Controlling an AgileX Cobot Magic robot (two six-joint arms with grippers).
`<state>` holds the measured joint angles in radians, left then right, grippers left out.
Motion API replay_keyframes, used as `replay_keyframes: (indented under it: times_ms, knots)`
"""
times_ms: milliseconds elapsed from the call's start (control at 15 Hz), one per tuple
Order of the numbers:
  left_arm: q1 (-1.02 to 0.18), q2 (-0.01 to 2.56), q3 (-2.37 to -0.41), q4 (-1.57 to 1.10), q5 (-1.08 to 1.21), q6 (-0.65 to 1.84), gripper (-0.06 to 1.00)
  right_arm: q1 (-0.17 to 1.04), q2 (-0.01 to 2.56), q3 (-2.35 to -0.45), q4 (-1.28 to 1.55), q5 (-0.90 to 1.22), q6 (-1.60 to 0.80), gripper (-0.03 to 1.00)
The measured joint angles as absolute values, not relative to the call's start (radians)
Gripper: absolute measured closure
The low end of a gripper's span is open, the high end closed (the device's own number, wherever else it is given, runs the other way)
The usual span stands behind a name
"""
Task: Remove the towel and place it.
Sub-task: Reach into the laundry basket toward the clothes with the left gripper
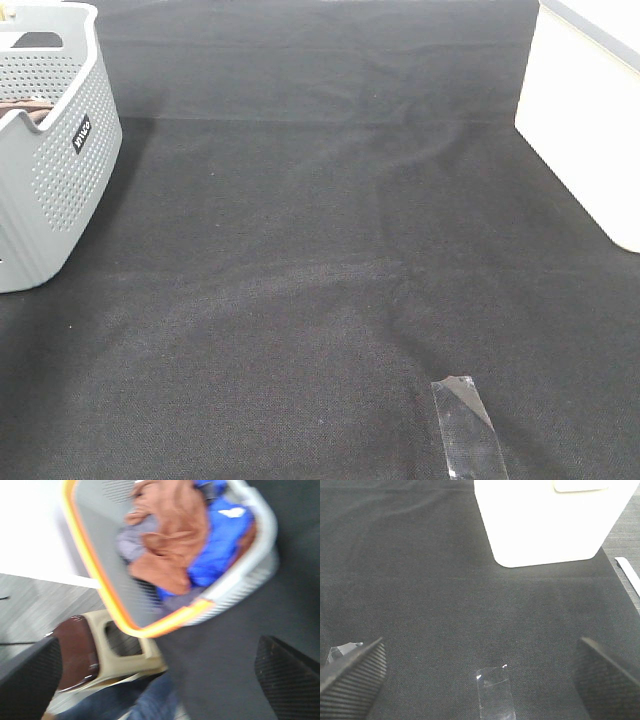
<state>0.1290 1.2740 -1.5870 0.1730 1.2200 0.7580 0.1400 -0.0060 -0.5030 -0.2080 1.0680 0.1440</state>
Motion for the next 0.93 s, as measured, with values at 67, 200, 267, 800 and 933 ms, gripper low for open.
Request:
replay_keyframes:
  times_ms: [67, 200, 267, 800, 933]
  knots:
    - [0.129, 1.357, -1.65, 0.214, 1.219, 0.789, -0.05, 0.14, -0.006, -0.503, -0.208, 1.068, 0.144, 0.01]
    - [0.129, 1.511, -1.735, 0.306, 1.219, 0.882, -0.05, 0.14, -0.006, -0.503, -0.208, 1.068, 0.144, 0.01]
    - [0.129, 1.581, -1.75, 0.355, 1.217, 0.91, -0.05, 0.14, -0.006, -0.503, -0.208, 1.068, 0.144, 0.01]
    - [0.129, 1.97, -1.764, 0.432, 1.103, 1.045, -0.05, 0.14, -0.006, -0.503, -0.208, 1.068, 0.144, 0.01]
    - [0.129, 2.001, -1.785, 0.426, 1.066, 1.046, -0.05, 0.14, -0.006, -0.503, -0.208, 1.068, 0.144, 0.01]
